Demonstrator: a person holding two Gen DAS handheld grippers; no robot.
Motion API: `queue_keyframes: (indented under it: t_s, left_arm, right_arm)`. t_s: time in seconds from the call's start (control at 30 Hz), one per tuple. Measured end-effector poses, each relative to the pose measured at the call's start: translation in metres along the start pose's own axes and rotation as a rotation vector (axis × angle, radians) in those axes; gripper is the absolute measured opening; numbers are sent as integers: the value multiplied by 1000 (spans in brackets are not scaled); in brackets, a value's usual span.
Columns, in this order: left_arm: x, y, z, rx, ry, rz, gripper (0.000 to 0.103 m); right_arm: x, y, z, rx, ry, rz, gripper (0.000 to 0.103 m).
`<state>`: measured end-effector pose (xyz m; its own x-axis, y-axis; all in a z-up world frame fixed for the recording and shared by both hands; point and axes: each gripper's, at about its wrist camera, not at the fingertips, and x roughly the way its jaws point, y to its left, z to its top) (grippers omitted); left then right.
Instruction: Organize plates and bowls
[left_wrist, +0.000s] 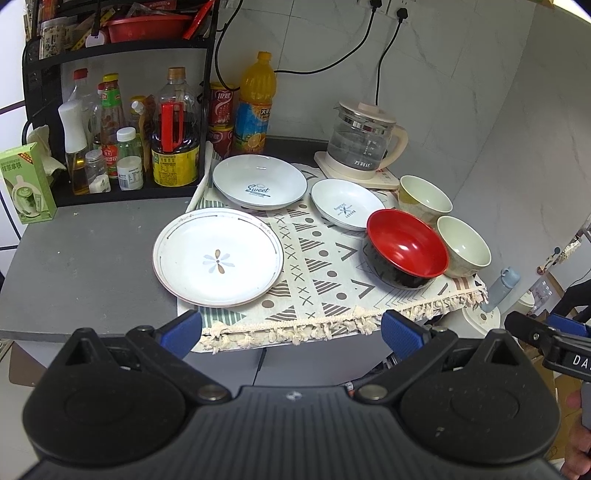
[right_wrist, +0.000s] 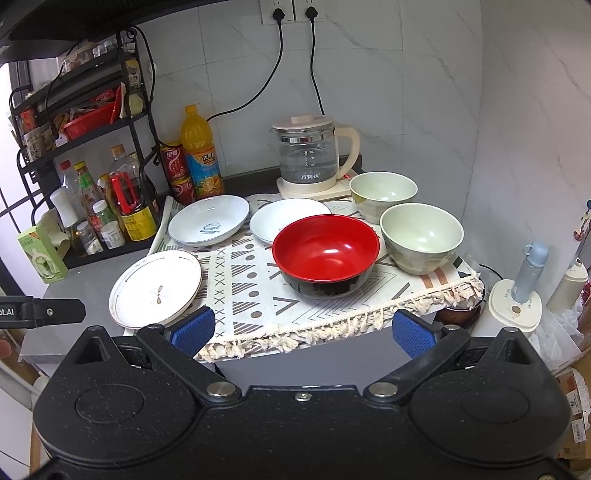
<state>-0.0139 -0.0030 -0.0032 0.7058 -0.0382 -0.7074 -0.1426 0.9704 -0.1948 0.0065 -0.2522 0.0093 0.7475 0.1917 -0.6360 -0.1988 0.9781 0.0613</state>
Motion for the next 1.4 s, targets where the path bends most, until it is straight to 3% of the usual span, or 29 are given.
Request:
queue_keyframes:
  t_s: [0.73,1.4]
  left_arm:
    - [34,-31,14,7,45,-4,102]
    - [124,-59,91,36,103,-5,102]
  right_arm:
    - [17,-32,7,44,2,-28,103]
    - [92,-62,58,105,31,-106,103]
